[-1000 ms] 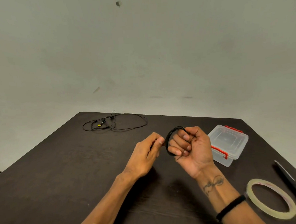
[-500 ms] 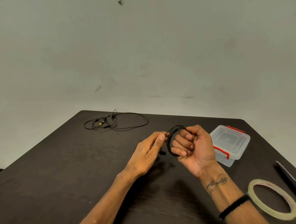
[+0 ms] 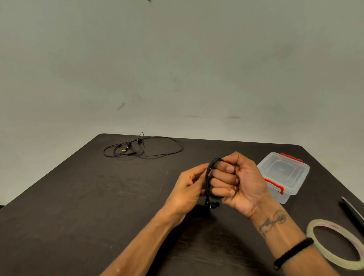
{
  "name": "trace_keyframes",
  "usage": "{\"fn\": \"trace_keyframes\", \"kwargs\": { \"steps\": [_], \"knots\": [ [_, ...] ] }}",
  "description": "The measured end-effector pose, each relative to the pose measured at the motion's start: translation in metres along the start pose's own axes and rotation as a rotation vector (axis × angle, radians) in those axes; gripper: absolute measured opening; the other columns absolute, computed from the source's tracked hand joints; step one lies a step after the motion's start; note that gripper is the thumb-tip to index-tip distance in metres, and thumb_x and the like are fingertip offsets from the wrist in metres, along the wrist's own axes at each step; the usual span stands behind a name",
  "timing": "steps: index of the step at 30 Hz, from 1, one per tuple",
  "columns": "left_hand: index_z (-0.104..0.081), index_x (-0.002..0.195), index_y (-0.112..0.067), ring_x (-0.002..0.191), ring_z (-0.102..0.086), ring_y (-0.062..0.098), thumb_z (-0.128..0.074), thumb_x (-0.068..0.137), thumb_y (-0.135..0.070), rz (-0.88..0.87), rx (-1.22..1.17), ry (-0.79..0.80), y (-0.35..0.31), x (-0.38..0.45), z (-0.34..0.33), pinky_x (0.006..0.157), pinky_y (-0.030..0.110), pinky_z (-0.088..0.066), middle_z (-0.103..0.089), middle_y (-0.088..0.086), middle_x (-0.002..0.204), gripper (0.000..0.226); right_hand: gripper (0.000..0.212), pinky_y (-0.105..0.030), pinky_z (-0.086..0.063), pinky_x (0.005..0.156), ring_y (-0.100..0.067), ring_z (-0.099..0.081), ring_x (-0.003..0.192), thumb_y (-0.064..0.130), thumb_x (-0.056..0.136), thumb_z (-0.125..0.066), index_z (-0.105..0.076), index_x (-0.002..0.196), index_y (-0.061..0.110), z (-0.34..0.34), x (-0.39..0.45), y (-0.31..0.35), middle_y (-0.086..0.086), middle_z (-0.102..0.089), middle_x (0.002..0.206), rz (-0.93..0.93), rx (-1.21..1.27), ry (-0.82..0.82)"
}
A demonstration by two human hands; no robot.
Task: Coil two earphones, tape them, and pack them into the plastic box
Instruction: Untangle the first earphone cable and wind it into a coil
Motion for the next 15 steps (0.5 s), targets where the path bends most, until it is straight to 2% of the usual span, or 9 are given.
{"fn": "trace_keyframes", "kwargs": {
  "steps": [3, 5, 8, 10, 13, 15],
  "knots": [
    [-0.077, 0.117, -0.020, 0.074, -0.064, 0.017, -0.056, 0.106, -0.013, -0.028, 0.019, -0.091, 0.000, 0.000, 0.005, 0.066, 0.030, -0.055, -0.077, 0.000, 0.091, 0.025, 0.035, -0.020, -0.016, 0.038, -0.008, -0.009, 0.043, 0.023, 0.090, -0.043, -0.037, 0.056, 0.019, 0.001, 0.001, -0.001, 0.006, -0.014, 0.050, 0.024, 0.021, 0.007],
    [-0.078, 0.117, -0.022, 0.067, -0.056, 0.016, -0.058, 0.106, -0.017, -0.063, 0.106, -0.080, 0.000, 0.001, 0.008, 0.058, 0.030, -0.048, -0.074, -0.003, 0.085, 0.023, 0.037, -0.020, -0.017, 0.038, -0.008, -0.009, 0.044, 0.024, 0.092, -0.042, -0.039, 0.056, 0.019, 0.003, 0.002, 0.000, 0.006, -0.018, 0.047, 0.064, 0.050, -0.001],
    [-0.074, 0.123, -0.021, 0.070, -0.052, 0.019, -0.049, 0.108, -0.015, -0.061, 0.207, 0.004, -0.001, 0.002, 0.007, 0.063, 0.030, -0.048, -0.066, 0.008, 0.086, 0.029, 0.038, -0.020, -0.022, 0.035, -0.009, -0.010, 0.044, 0.024, 0.094, -0.042, -0.039, 0.057, 0.019, 0.005, 0.003, 0.003, 0.006, -0.026, 0.041, 0.134, 0.073, -0.036],
    [-0.074, 0.118, -0.016, 0.078, -0.057, 0.017, -0.044, 0.099, -0.018, -0.025, 0.164, 0.026, -0.007, 0.001, 0.006, 0.072, 0.029, -0.049, -0.064, 0.011, 0.096, 0.036, 0.037, -0.020, -0.022, 0.034, -0.009, -0.010, 0.042, 0.024, 0.093, -0.042, -0.038, 0.057, 0.019, 0.007, 0.004, 0.005, 0.006, -0.024, 0.041, 0.178, 0.047, -0.073],
    [-0.079, 0.103, -0.027, 0.106, -0.064, 0.020, -0.042, 0.090, -0.041, 0.021, 0.095, 0.040, -0.011, 0.000, 0.008, 0.095, 0.039, -0.050, -0.072, 0.004, 0.112, 0.042, 0.037, -0.021, -0.021, 0.035, -0.007, -0.017, 0.035, 0.024, 0.096, -0.039, -0.035, 0.059, 0.019, 0.008, 0.005, 0.005, 0.006, -0.021, 0.043, 0.220, -0.029, -0.120],
    [-0.078, 0.098, -0.017, 0.097, -0.062, 0.024, -0.049, 0.090, -0.057, 0.002, 0.132, -0.003, -0.011, 0.000, 0.013, 0.095, 0.045, -0.050, -0.069, 0.009, 0.101, 0.050, 0.039, -0.022, -0.020, 0.036, -0.007, -0.018, 0.034, 0.024, 0.098, -0.037, -0.035, 0.059, 0.019, 0.009, 0.005, 0.004, 0.006, -0.020, 0.043, 0.218, -0.102, -0.149]
  ]
}}
Point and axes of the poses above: each hand's wrist, its own x-axis towards the middle knuckle, its own z-axis out of the back of the hand, y = z × x, the point moved 4 cm from there along x, towards the middle knuckle
